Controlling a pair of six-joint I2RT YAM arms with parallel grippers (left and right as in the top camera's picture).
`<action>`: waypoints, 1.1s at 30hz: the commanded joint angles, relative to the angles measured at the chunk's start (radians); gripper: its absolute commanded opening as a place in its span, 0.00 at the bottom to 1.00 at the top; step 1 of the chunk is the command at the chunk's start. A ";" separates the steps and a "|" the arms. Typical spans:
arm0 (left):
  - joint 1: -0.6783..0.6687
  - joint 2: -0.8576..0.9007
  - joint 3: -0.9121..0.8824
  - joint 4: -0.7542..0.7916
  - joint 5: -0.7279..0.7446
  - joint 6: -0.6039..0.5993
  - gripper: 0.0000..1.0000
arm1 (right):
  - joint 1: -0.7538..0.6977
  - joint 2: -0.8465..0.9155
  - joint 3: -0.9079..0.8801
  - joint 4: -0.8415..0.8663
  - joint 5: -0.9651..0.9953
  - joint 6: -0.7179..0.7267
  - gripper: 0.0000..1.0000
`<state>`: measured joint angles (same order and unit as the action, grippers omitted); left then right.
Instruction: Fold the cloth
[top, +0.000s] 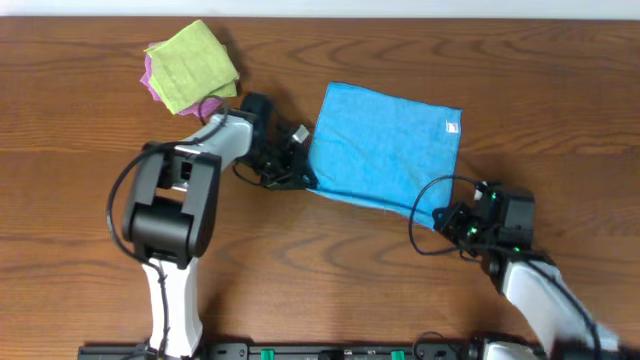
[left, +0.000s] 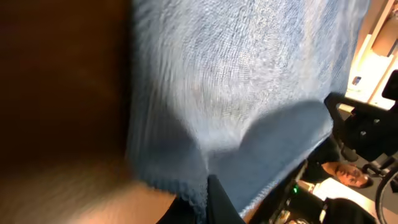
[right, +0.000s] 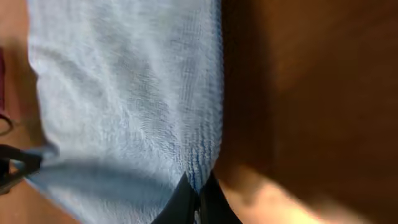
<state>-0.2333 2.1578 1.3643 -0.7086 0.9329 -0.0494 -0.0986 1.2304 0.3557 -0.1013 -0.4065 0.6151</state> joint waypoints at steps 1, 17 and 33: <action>0.036 -0.088 -0.006 -0.049 -0.001 0.105 0.06 | -0.002 -0.132 -0.010 -0.085 0.035 -0.039 0.01; -0.081 -0.158 -0.006 0.214 -0.051 -0.137 0.06 | -0.001 -0.289 0.029 -0.038 0.143 -0.037 0.01; -0.084 -0.157 -0.006 0.678 -0.281 -0.347 0.06 | -0.001 0.032 0.114 0.297 0.272 -0.057 0.01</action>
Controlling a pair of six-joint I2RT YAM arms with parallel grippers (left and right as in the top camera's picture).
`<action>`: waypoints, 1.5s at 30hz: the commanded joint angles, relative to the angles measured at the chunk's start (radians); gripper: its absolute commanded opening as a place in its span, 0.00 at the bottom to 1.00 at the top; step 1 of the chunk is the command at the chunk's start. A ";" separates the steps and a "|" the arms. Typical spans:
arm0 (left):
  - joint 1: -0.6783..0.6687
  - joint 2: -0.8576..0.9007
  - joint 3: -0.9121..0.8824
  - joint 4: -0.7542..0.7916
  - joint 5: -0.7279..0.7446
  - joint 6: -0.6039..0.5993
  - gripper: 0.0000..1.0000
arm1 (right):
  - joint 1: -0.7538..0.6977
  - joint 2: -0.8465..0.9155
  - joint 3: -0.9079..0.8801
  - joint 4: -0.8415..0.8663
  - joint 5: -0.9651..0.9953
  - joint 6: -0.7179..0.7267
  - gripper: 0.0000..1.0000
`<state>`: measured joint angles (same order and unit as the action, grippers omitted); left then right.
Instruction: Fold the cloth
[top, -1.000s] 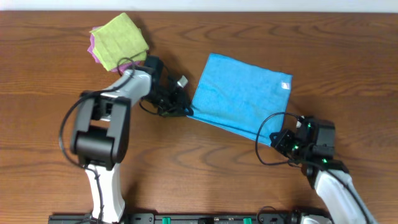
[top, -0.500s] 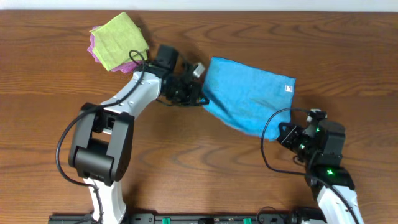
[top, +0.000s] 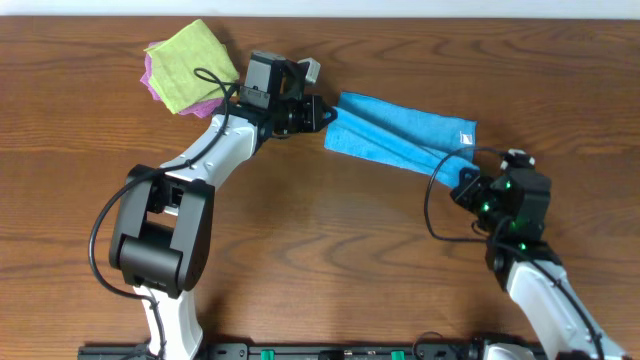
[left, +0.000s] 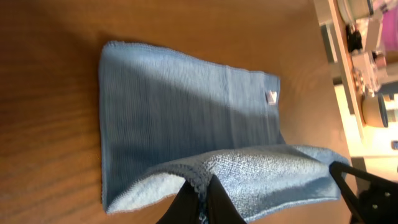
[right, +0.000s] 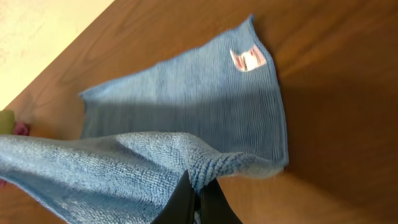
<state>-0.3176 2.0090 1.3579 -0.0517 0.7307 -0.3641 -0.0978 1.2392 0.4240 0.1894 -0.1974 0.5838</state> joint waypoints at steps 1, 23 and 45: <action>-0.004 -0.006 0.001 0.035 -0.094 -0.034 0.06 | -0.002 0.036 0.059 0.008 0.071 -0.037 0.01; -0.048 0.191 0.001 0.402 -0.193 -0.112 0.06 | -0.002 0.419 0.225 0.229 0.150 -0.146 0.01; -0.076 0.208 0.001 0.362 -0.289 -0.088 0.32 | 0.000 0.507 0.269 0.233 0.175 -0.181 0.22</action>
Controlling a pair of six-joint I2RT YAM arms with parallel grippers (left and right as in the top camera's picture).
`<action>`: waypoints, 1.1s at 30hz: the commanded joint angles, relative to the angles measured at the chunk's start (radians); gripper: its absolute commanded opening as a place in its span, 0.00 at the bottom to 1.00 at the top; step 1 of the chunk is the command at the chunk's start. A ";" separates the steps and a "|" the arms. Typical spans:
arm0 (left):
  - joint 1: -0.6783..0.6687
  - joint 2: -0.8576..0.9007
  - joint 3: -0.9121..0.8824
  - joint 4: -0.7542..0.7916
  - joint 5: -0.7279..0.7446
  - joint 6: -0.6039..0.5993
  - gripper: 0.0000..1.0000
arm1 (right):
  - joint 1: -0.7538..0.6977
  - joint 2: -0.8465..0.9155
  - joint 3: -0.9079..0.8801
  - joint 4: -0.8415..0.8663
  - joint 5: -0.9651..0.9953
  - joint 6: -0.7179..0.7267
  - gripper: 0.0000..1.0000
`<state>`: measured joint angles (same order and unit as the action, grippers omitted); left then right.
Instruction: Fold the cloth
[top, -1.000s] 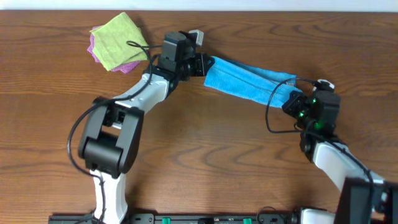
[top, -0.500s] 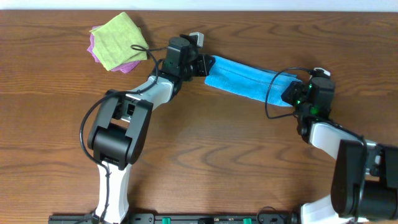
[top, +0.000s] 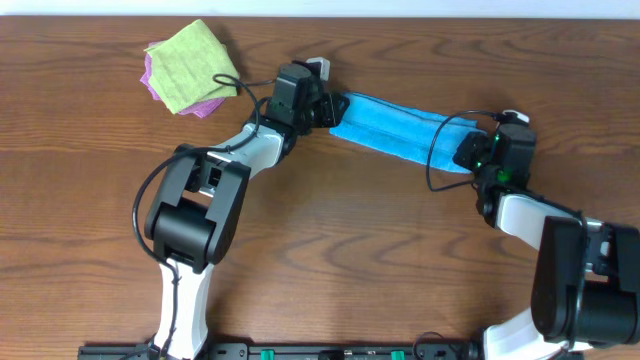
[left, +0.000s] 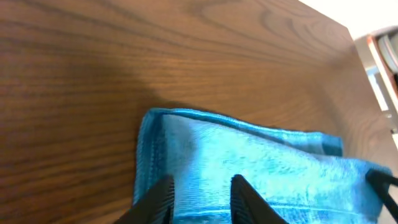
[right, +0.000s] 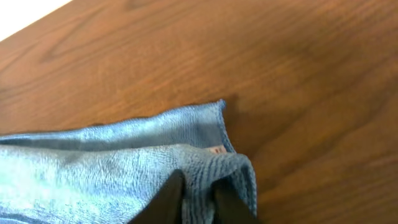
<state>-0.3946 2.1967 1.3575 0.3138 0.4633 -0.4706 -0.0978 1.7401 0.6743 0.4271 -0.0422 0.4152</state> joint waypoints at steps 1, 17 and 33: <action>0.002 0.020 0.001 -0.003 -0.022 0.021 0.33 | 0.000 0.006 0.019 -0.005 0.019 -0.013 0.25; 0.038 -0.021 0.072 -0.041 0.080 -0.042 0.31 | 0.000 -0.199 0.019 -0.219 0.015 0.094 0.99; -0.078 0.020 0.122 -0.130 -0.124 -0.047 0.07 | 0.000 -0.328 0.017 -0.596 -0.122 0.348 0.99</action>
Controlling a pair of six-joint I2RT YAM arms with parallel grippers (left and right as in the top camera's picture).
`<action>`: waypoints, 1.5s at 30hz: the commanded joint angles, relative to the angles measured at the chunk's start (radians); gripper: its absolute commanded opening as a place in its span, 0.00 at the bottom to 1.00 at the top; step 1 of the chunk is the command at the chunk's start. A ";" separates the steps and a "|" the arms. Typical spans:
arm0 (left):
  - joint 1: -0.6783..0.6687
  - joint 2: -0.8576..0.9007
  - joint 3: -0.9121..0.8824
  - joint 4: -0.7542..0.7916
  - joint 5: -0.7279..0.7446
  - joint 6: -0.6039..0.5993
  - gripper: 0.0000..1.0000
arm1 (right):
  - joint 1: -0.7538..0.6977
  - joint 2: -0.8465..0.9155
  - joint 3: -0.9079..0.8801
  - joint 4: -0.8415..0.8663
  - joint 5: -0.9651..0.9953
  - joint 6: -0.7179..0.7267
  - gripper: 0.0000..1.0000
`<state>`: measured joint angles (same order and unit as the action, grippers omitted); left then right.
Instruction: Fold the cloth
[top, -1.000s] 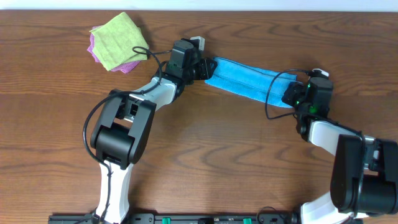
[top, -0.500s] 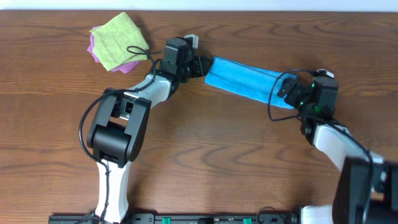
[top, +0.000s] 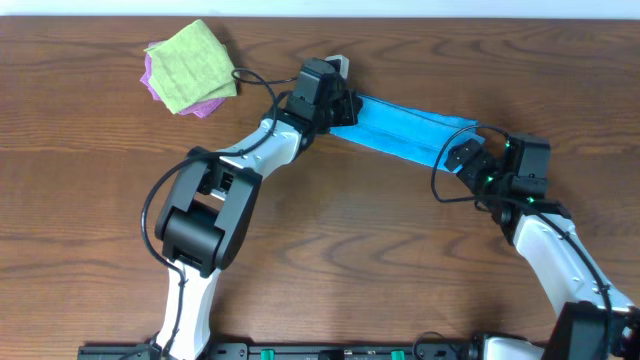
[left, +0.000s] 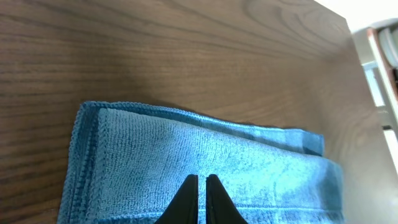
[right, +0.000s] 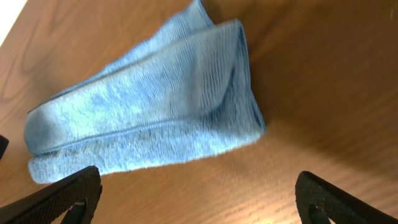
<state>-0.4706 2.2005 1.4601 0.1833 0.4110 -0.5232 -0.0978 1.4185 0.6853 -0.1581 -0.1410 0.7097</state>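
The blue cloth (top: 410, 130) lies folded into a narrow double strip near the table's far edge. My left gripper (top: 345, 108) hangs over the strip's left end. In the left wrist view its fingertips (left: 199, 185) are shut side by side just above the cloth (left: 205, 155), with nothing seen between them. My right gripper (top: 463, 160) sits just in front of the strip's right end. There its fingers (right: 68, 193) stand wide open around bare wood, and the folded end of the cloth (right: 149, 118) lies beyond them.
A yellow-green cloth (top: 192, 62) lies on a pink one (top: 205, 105) at the far left. The table's far edge (top: 480, 17) runs just behind the blue strip. Black cables loop off both wrists above the wood.
The left gripper, open over the strip's left end, has shut and sits a little further right. The right gripper has drawn back off the right end and opened wide.
The cloth first lay spread flat with both grippers shut on its near corners. Then both held that near edge lifted over the far half. Then the cloth lay folded in a strip with the jaws loosening, and now both grippers are off it.
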 joint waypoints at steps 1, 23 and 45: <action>-0.005 0.023 0.019 0.002 -0.079 0.006 0.07 | 0.000 -0.004 0.005 -0.011 -0.022 0.053 0.99; -0.008 0.122 0.021 -0.035 -0.134 0.047 0.06 | 0.000 0.363 0.000 0.365 -0.049 0.087 0.95; -0.008 0.122 0.021 -0.086 -0.133 0.048 0.06 | 0.019 0.376 0.002 0.614 -0.149 -0.108 0.01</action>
<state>-0.4797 2.3093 1.4944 0.1371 0.3065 -0.4961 -0.0956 1.8442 0.6933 0.4500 -0.2413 0.6662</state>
